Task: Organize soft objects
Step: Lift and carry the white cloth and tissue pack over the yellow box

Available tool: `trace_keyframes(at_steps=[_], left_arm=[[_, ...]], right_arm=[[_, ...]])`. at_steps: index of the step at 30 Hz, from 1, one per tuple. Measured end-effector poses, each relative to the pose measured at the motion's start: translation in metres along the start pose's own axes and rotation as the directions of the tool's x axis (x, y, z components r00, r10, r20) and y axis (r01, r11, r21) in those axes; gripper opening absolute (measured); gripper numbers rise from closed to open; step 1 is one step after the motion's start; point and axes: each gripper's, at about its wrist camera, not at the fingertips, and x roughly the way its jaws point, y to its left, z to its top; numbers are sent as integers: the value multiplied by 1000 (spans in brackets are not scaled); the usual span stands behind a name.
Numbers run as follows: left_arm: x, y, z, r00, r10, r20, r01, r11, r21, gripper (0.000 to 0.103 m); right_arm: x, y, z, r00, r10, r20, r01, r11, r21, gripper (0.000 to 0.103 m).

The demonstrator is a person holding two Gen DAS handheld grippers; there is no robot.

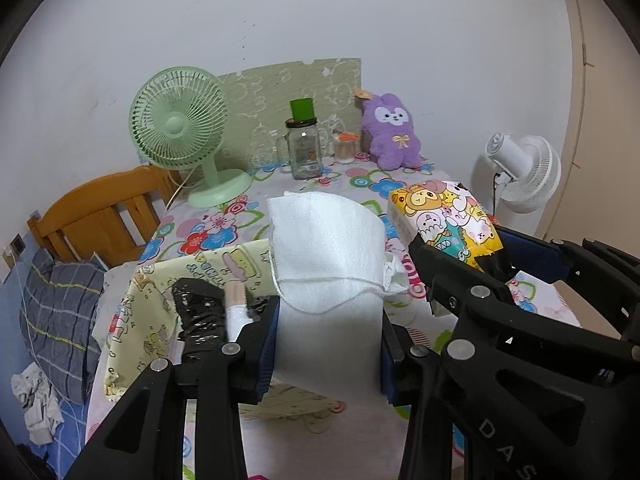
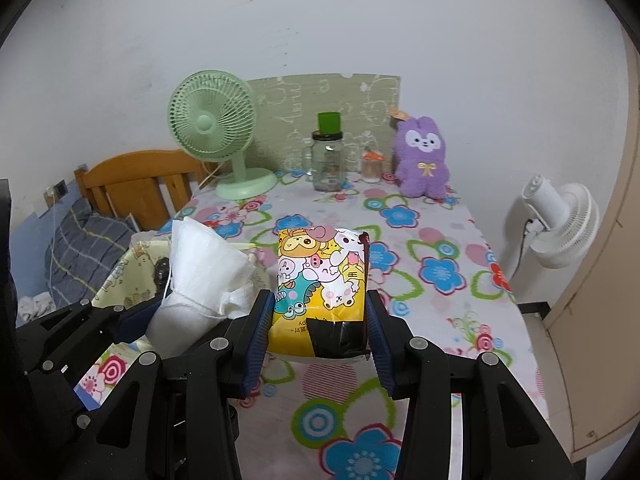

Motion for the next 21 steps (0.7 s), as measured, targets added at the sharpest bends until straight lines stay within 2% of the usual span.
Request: trace_keyframes(at_steps=[21], left_arm=[[43,60,-6,996,44,-82,-49,997,-52,43]], right_arm=[[58,50,7,993,98,-71,-102,994,-46,49]])
